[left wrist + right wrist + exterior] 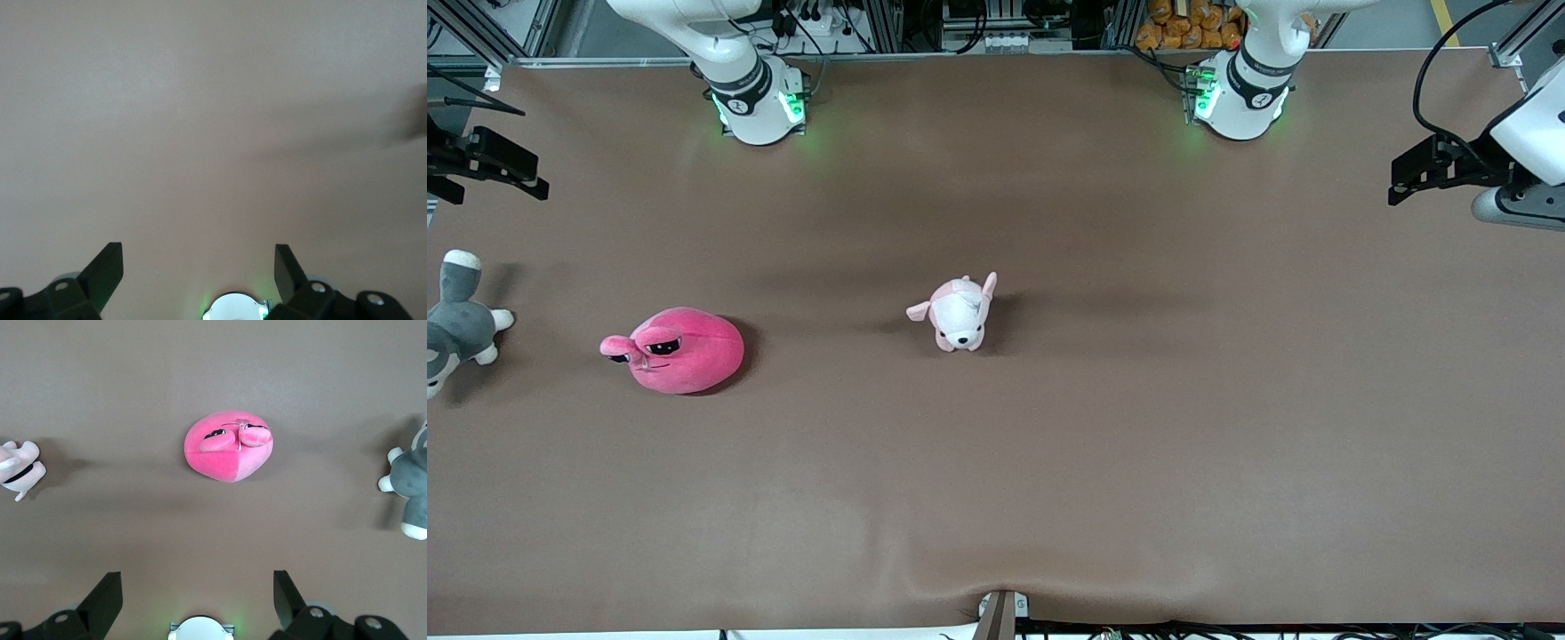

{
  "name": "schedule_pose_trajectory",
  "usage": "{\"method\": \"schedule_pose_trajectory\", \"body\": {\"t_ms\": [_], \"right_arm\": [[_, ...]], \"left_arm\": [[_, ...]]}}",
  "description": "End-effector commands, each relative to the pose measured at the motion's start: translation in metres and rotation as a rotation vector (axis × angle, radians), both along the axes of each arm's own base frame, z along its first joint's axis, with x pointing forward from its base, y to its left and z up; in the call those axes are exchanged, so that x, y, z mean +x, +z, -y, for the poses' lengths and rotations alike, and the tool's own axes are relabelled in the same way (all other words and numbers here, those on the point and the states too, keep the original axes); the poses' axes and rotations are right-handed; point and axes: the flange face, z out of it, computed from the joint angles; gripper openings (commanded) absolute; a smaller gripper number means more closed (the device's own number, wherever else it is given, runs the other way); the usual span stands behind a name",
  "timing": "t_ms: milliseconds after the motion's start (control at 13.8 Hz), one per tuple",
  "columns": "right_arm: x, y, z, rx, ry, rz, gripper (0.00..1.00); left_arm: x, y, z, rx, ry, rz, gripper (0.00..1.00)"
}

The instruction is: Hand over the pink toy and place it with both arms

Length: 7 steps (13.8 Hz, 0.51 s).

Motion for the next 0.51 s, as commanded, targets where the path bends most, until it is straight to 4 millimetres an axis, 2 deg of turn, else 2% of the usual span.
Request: {"method": "schedule_pose_trajectory", "body": {"t_ms": [0,434], "right_arm": [[0.0033,0.005,-0.0083,-0.026,0.031,0.009,1.0],[0.0049,0.0062,-0.0013,-0.026,0.015,0.024,1.0]], "left_arm": [[-0.0002,0.0015,-0.0005,0.016,-0.003,0.016,1.0],[0.0003,0.0007,-0.0005,0.016,-0.004,0.014,1.0]]}}
